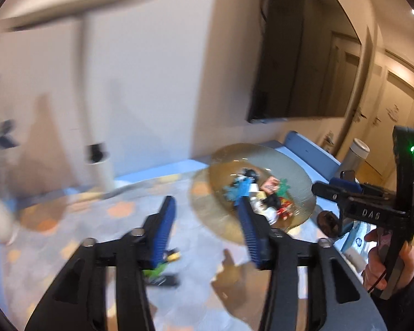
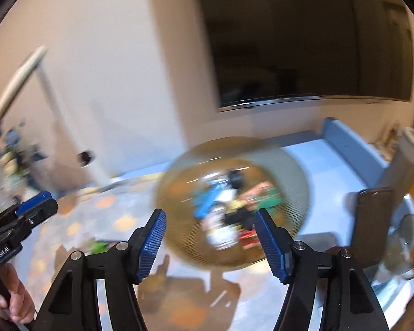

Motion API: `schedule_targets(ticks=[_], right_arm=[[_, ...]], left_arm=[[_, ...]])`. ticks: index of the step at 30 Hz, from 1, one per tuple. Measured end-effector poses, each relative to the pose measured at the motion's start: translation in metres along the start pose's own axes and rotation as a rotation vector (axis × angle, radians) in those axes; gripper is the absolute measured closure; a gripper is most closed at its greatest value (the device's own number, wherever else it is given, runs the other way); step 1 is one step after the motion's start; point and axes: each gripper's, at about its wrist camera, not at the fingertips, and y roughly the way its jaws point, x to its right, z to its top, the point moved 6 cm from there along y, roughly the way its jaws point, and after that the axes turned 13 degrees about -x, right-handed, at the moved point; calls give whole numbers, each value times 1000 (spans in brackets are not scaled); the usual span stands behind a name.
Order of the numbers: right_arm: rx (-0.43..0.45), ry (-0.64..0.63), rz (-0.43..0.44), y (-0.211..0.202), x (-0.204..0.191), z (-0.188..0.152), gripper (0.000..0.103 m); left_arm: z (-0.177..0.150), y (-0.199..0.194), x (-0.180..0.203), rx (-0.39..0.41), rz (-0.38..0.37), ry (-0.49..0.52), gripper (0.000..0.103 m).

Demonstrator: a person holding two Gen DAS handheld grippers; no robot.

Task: Organize rigid objects
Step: 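Move both open tools back over the black box and green toy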

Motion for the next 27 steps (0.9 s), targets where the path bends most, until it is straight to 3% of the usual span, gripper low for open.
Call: schedule_targets(ticks=[2, 7, 13, 18, 21, 27], right_arm=[[-3, -44, 46, -2, -29, -12, 26], [-44, -177, 168, 25, -100, -69, 22], [-135, -302, 224, 91, -136, -128, 22], [-158, -343, 221, 109, -140, -146, 22], [-162, -338, 225, 112, -140, -146, 22], [-197, -378, 164, 122, -148, -154, 22]], left_arm=[[-20, -25, -21, 36, 44, -44, 7], [-90, -27, -68, 0, 166, -129, 7], [-169, 35, -129, -140, 222, -294, 7], [-191, 56, -147, -195, 195, -380, 8], [-193, 49, -149, -146, 189, -389, 7], [-194, 51, -148, -147, 184, -381, 7]])
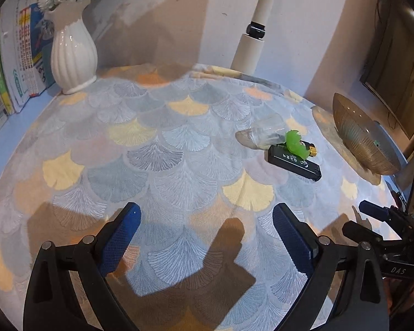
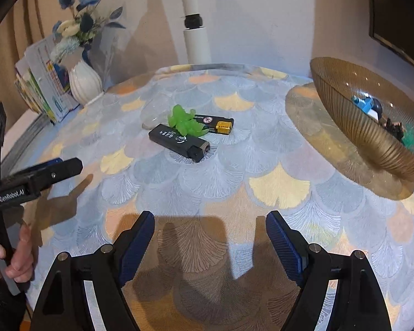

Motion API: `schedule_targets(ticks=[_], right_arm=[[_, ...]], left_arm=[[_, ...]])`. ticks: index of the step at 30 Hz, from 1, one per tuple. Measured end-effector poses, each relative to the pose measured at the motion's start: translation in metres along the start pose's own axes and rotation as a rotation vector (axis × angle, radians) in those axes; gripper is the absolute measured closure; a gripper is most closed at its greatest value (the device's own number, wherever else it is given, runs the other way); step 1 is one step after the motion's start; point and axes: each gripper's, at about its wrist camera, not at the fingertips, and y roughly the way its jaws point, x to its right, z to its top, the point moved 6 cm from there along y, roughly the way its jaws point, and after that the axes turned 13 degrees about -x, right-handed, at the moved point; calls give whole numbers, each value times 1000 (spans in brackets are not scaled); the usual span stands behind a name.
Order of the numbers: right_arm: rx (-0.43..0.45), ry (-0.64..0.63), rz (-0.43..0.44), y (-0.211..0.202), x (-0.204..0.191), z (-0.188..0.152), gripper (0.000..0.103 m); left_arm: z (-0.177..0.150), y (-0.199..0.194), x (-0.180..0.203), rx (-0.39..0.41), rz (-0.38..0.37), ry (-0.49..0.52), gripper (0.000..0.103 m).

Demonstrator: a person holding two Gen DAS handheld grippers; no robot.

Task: Organize rigid objects
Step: 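Move both open tools back over the black box and green toy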

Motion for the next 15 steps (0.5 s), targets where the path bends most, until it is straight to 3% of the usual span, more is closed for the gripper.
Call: schedule_targets(ticks=[7, 11, 15], right_arm=[[-1, -7, -21, 2, -1, 0, 24], [-16, -52, 22, -2, -6, 2, 50], [-22, -114, -27, -10, -1, 22, 51]], left_arm=[[0, 0, 12, -6, 31, 62, 7], [1, 0, 25, -41, -9, 102, 8], [12, -5, 57, -45, -81, 127, 8]])
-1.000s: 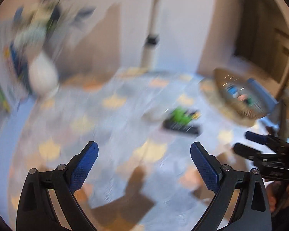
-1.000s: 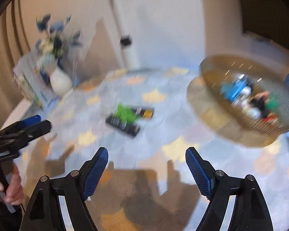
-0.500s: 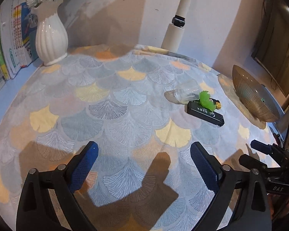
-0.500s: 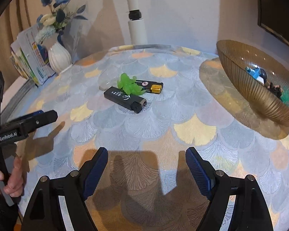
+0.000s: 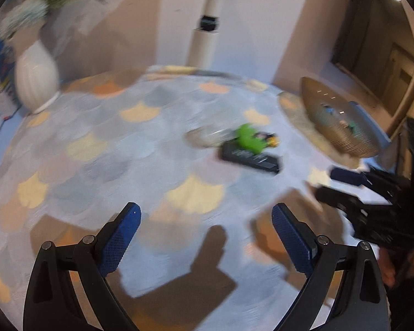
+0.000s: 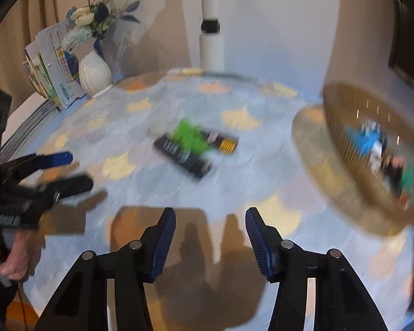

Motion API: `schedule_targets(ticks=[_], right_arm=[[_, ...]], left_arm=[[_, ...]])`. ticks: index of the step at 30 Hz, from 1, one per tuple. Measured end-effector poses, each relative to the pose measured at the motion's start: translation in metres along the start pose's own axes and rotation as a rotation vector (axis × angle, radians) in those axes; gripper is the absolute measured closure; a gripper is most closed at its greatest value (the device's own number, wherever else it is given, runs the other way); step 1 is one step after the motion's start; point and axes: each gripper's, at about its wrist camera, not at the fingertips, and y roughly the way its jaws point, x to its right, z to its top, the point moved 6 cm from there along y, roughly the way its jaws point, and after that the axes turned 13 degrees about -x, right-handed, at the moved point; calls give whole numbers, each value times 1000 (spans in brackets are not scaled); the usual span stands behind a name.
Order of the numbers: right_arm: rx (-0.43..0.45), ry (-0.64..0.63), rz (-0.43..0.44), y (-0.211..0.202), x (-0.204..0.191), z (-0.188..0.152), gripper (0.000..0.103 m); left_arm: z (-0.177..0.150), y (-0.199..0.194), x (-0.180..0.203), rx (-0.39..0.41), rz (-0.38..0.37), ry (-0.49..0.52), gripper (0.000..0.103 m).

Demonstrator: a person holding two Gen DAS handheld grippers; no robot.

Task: Organize rigid objects
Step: 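Move both open tools back over the black box and green toy, then grasp the black lighter with the right tool while the left tool grasps the black box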

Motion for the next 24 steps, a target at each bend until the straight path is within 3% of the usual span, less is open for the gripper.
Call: schedule_targets(ticks=[5, 7, 9, 15, 19, 24], right_arm=[[-31, -44, -34, 21, 34, 38, 51], [-38, -67, 18, 34, 40, 50, 51], [-36, -115, 48, 41, 38, 59, 51], [-57, -285, 14, 75, 23, 87, 51], [-46, -315, 76, 81, 17, 95, 55], [-46, -378, 75, 79, 4, 92, 56]], left_arm=[[21, 22, 26, -33, -32, 24, 8], [24, 29, 27, -33, -23, 24, 8], [27, 37, 24, -40, -30, 3, 8], [29, 39, 20, -28, -67, -38, 8], [26, 43, 20, -43, -48, -29, 8], [22, 37, 19, -37, -51, -36, 8]])
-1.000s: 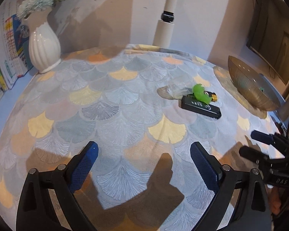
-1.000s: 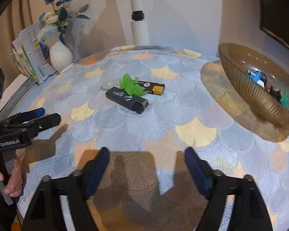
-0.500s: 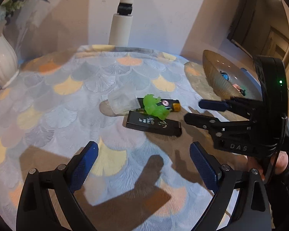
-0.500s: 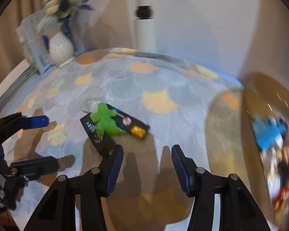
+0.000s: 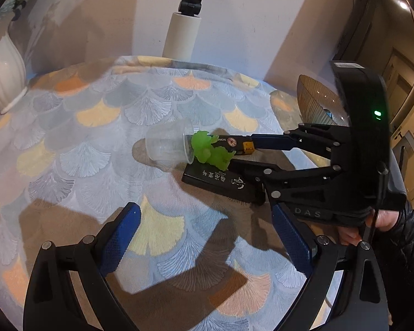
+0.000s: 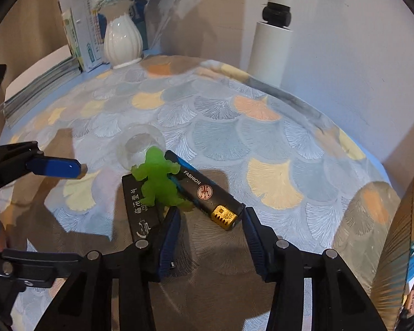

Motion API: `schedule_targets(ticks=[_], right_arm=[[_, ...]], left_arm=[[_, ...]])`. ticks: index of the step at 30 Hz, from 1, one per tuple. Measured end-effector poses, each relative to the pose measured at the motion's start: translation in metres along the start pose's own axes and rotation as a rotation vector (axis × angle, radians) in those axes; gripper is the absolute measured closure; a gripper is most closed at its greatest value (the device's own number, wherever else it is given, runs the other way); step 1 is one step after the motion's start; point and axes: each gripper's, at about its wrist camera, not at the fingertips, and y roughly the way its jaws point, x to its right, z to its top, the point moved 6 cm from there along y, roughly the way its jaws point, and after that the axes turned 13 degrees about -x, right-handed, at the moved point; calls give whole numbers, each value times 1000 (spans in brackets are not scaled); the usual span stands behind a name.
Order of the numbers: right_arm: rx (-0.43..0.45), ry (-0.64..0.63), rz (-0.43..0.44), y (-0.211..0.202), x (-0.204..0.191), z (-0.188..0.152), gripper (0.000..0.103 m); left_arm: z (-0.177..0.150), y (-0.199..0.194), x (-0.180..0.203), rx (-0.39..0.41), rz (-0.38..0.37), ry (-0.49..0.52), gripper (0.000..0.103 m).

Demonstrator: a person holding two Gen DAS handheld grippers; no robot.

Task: Organize rigid objects
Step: 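Grasp the black lighter with the right tool while the left tool grasps the black box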

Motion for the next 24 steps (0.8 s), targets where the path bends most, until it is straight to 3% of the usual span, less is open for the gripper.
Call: schedule_targets(ticks=[4, 7, 9, 11, 19, 24], right_arm=[[-37, -15, -3, 3, 4, 9, 45], [-24, -22, -6, 10, 4, 21, 47], [-9, -14, 19, 11, 0, 22, 58], [10, -13, 30, 7, -7, 16, 78], [4, 115, 34, -23, -41, -47, 81], [26, 284, 101, -48, -60, -96, 81]], left_arm=[[-5, -7, -4, 9, 2, -6, 8], [-8, -7, -6, 5, 1, -16, 8], [-9, -9, -7, 3, 8, -18, 8], [-10, -12, -9, 7, 10, -17, 8], [-29, -18, -17, 9, -24, -64, 8], [-25, -3, 4, -36, 37, -31, 8]])
